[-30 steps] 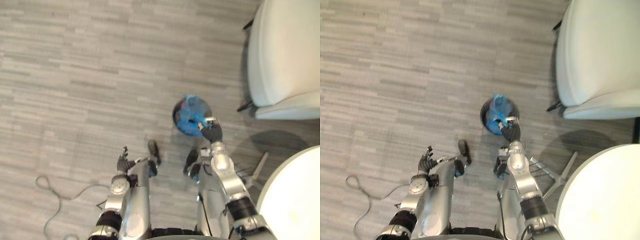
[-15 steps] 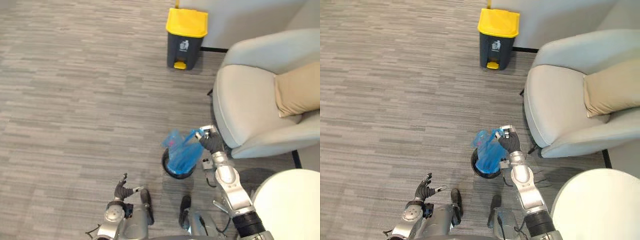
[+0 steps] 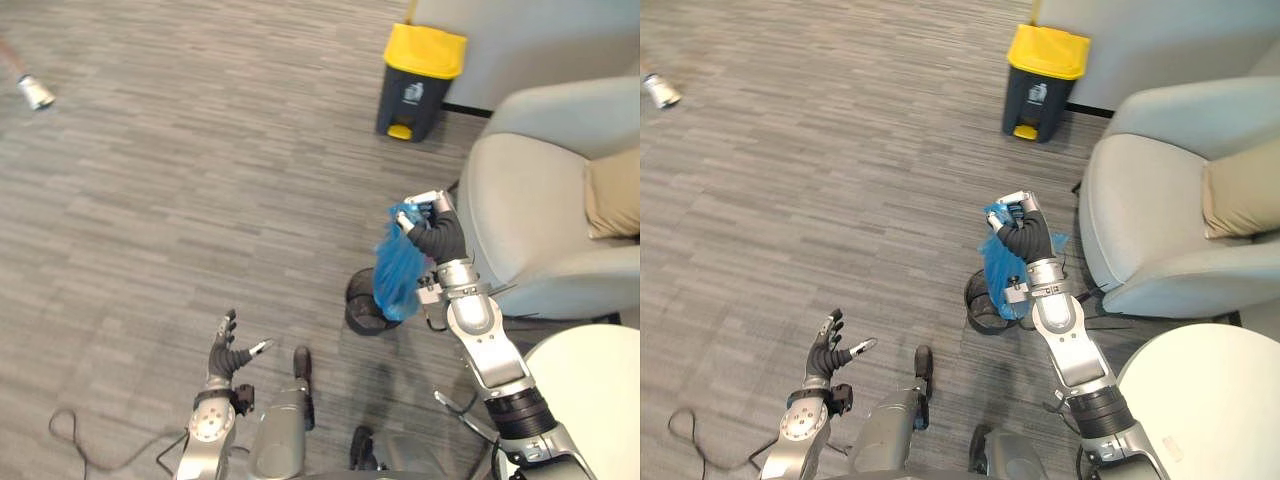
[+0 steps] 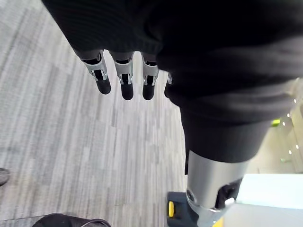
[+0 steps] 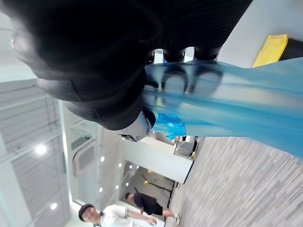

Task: Gather rubbish on tea table into small bin, then transfer packed bag to large trash can.

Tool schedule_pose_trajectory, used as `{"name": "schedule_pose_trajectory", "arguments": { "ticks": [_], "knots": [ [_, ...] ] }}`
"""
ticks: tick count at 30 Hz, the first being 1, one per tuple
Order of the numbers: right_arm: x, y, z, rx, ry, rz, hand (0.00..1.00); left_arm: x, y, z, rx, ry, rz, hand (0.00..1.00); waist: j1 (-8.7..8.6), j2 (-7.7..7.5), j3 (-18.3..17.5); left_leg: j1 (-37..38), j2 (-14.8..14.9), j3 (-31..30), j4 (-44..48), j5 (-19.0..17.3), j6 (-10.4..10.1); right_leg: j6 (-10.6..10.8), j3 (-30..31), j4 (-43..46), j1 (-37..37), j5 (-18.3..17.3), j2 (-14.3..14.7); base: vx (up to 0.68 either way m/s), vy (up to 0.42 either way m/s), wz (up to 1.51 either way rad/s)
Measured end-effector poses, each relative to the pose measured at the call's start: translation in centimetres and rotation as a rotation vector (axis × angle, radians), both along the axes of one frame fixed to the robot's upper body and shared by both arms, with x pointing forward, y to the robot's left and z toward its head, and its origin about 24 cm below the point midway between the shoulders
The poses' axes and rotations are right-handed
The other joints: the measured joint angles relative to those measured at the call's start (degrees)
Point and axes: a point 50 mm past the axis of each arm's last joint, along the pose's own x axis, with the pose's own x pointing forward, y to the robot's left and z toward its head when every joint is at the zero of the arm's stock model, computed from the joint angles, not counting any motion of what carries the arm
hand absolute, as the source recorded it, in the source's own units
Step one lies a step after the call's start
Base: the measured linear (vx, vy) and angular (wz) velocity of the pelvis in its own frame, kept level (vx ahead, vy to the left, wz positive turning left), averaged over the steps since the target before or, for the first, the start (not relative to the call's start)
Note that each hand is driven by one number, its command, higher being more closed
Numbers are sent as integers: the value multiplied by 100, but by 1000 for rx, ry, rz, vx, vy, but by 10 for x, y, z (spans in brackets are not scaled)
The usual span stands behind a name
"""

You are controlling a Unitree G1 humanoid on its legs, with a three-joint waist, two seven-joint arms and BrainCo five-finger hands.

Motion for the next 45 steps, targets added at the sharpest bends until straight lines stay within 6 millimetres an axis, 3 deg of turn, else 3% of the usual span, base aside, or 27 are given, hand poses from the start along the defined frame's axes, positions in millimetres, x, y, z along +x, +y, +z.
{"name": "schedule_pose_trajectory", "arguments": {
  "ticks": [1, 3, 5, 7, 8, 9, 10, 12, 13, 18, 23, 24, 31, 36, 37, 41, 43, 45],
  "knots": [
    [1, -1, 2, -9, -7, -1, 100, -1, -2, 0, -4, 1, -5, 0, 3, -8, 4, -42, 9, 155, 38, -74, -47, -41, -81, -20, -32, 45, -57, -301, -46, 73],
    [5, -11, 10, -16, -32, -39, 100, 7, -14, 10, -12, -47, -70, 0, -39, 5, 3, -244, 130, 730, 1198, -336, 596, -106, -415, -162, -67, 320, -274, -249, 1, 69],
    [6, -15, 13, -43, -43, -45, 100, 17, -23, 25, -5, -122, -115, 0, -97, 13, -2, -115, 307, 858, 2156, -609, 892, -100, -577, -381, -35, 540, -358, -230, 47, 58],
    [7, -16, 19, -59, -60, -42, 100, 33, -31, 37, 5, -191, -158, 0, -244, 51, -27, 282, 533, 848, 2596, -950, 845, -49, -761, -680, -15, 804, -396, -217, 121, 56],
    [9, -15, 23, -59, -77, -36, 100, 42, -38, 45, 15, -227, -194, 0, -338, 55, -31, 627, 577, 842, 2299, -1201, 607, 11, -820, -859, -18, 967, -417, -182, 157, 54],
    [9, -13, 29, -49, -96, -28, 100, 54, -47, 54, 41, -270, -250, 0, -400, 26, -35, 915, 462, 904, 1603, -1193, 403, 103, -866, -1087, -21, 1163, -467, -140, 152, 42],
    [8, -9, 32, -49, -107, -12, 100, 63, -57, 63, 63, -308, -304, 0, -384, -58, -92, 1002, 251, 933, 1143, -888, 516, 186, -863, -1345, -25, 1378, -555, -132, 154, 27],
    [4, -2, 37, -47, -131, 19, 100, 70, -69, 71, 90, -345, -362, 0, -353, -117, -172, 1088, 75, 981, 778, -700, 603, 276, -852, -1551, -22, 1551, -636, -105, 165, 3],
    [3, 11, 45, -45, -164, 72, 100, 73, -74, 75, 99, -361, -385, 0, -349, -166, -207, 1175, -23, 1055, 572, -595, 675, 326, -782, -1667, -15, 1683, -675, -82, 160, -12],
    [-2, 61, 67, -24, -235, 285, 100, 81, -88, 63, 155, -310, -469, 0, -349, -366, -450, 1469, -255, 1328, -36, -246, 826, 407, -551, -1949, -8, 2002, -730, -48, 98, -24],
    [-18, 111, 72, -1, -245, 504, 100, 84, -101, 53, 163, -263, -516, 0, -335, -560, -582, 1791, -362, 1496, -417, -84, 869, 453, -359, -2023, 75, 2090, -719, -28, 30, -19],
    [-24, 123, 72, 15, -237, 560, 100, 87, -102, 51, 169, -254, -513, 100, -328, -590, -620, 1872, -389, 1507, -537, -59, 875, 466, -303, -2026, 83, 2103, -717, -35, 16, -16],
    [-54, 171, 71, 52, -197, 820, 100, 102, -110, 59, 252, -279, -508, 100, -317, -729, -751, 1977, -420, 1483, -781, 75, 874, 431, -276, -2314, 227, 2285, -677, -7, 3, 0],
    [-55, 173, 72, 65, -192, 840, 100, 101, -111, 59, 265, -285, -500, 100, -331, -750, -778, 2036, -422, 1490, -823, 81, 872, 420, -250, -2337, 281, 2314, -635, -7, 1, -1],
    [-55, 172, 71, 65, -191, 839, 0, 101, -113, 59, 259, -286, -501, 100, -343, -750, -778, 2040, -426, 1493, -824, 83, 876, 421, -243, -2331, 280, 2314, -636, 0, 0, 0],
    [-54, 168, 60, 90, -147, 819, 0, 98, -118, 63, 219, -305, -497, 100, -344, -745, -781, 2065, -429, 1508, -825, 85, 877, 421, -215, -2313, 282, 2313, -634, -6, 6, -2],
    [-53, 162, 44, 106, -82, 794, 0, 94, -116, 63, 181, -303, -472, 100, -351, -731, -805, 2075, -431, 1514, -826, 85, 877, 421, -202, -2313, 286, 2313, -633, 9, 1, -2],
    [-51, 146, 14, 106, 24, 724, 0, 82, -110, 53, 103, -259, -420, 100, -351, -680, -851, 2117, -441, 1520, -827, 84, 878, 430, -182, -2313, 327, 2307, -635, 27, 5, -4]
  ]
}}
